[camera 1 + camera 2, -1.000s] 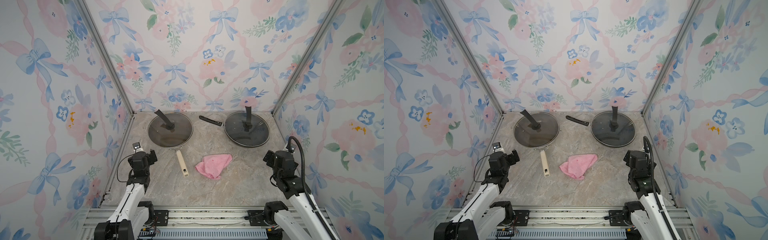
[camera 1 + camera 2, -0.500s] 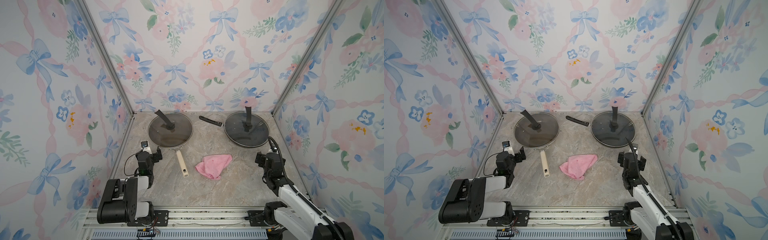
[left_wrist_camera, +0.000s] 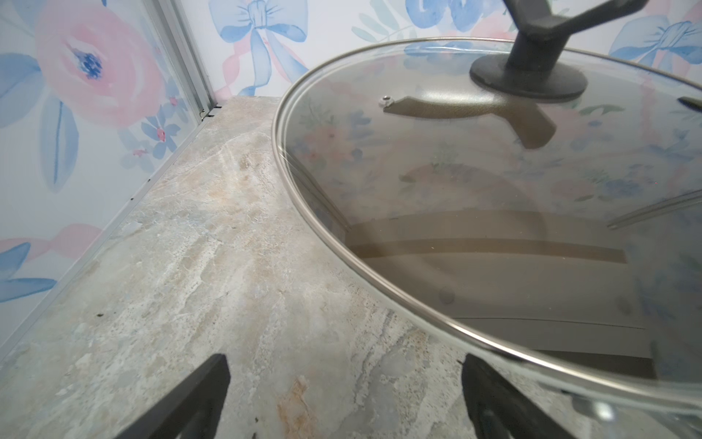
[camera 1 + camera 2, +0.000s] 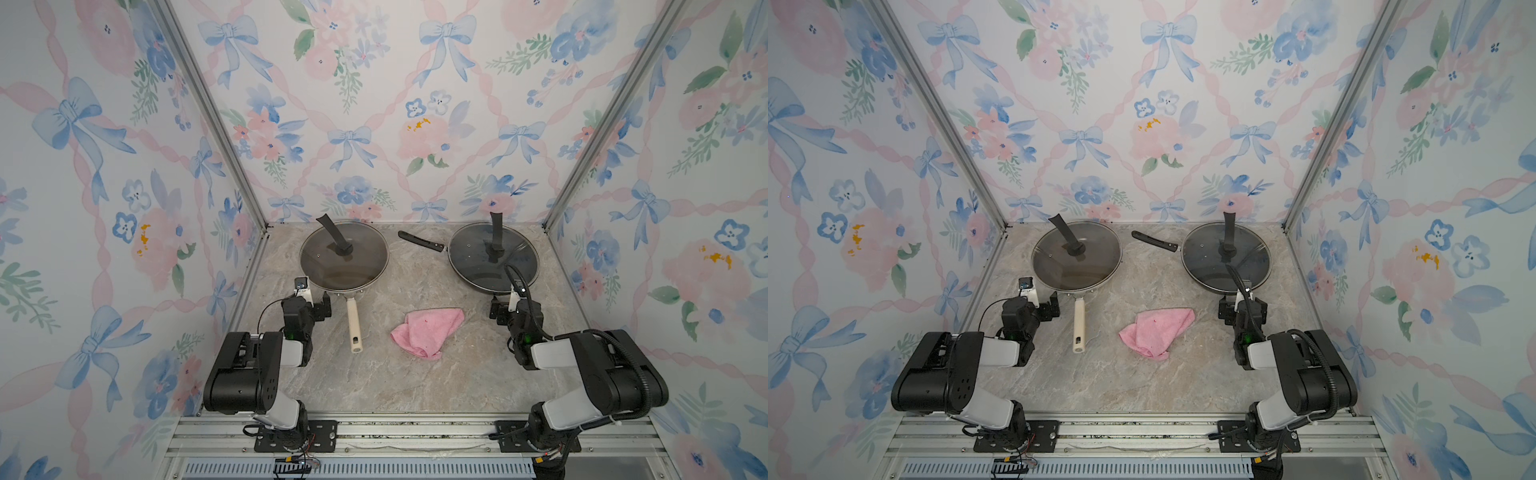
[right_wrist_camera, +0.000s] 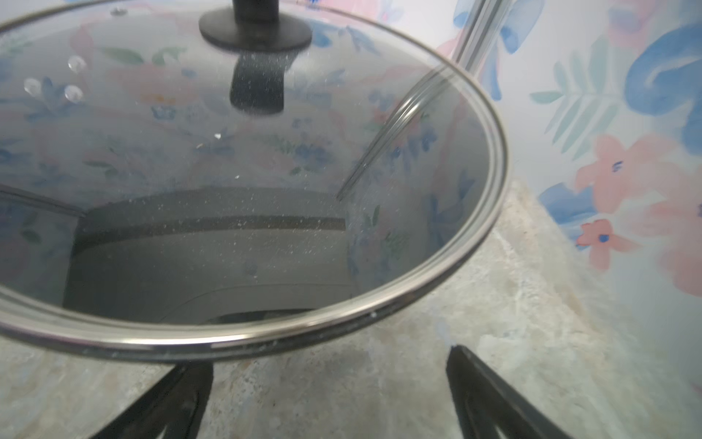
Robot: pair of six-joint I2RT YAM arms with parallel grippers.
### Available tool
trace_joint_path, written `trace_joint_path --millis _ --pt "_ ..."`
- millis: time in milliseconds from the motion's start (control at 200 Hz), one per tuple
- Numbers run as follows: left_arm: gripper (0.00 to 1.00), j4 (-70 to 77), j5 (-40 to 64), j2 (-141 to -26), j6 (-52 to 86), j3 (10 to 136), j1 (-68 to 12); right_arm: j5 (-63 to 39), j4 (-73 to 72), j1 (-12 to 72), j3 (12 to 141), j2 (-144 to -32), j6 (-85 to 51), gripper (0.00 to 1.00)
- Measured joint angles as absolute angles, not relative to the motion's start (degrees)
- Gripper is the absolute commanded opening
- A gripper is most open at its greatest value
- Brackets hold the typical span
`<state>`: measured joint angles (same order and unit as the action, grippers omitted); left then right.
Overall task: Wipe the pot lid with a cloth
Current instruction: Reset both arms
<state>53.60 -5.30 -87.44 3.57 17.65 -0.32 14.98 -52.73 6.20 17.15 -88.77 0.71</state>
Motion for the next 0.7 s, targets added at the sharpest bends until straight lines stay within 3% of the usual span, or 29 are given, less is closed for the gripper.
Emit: trace_joint_path --millis 230,700 --pt "0.98 53.7 -6.6 -87.4 3.0 17.6 -1.0 8.1 -49.0 2.2 20.2 -88.9 0.1 0.96" --pt "0.98 54.3 -8.6 -87.4 3.0 17.6 -1.5 7.9 -48.1 2.9 20.9 -88.9 0.1 0.97"
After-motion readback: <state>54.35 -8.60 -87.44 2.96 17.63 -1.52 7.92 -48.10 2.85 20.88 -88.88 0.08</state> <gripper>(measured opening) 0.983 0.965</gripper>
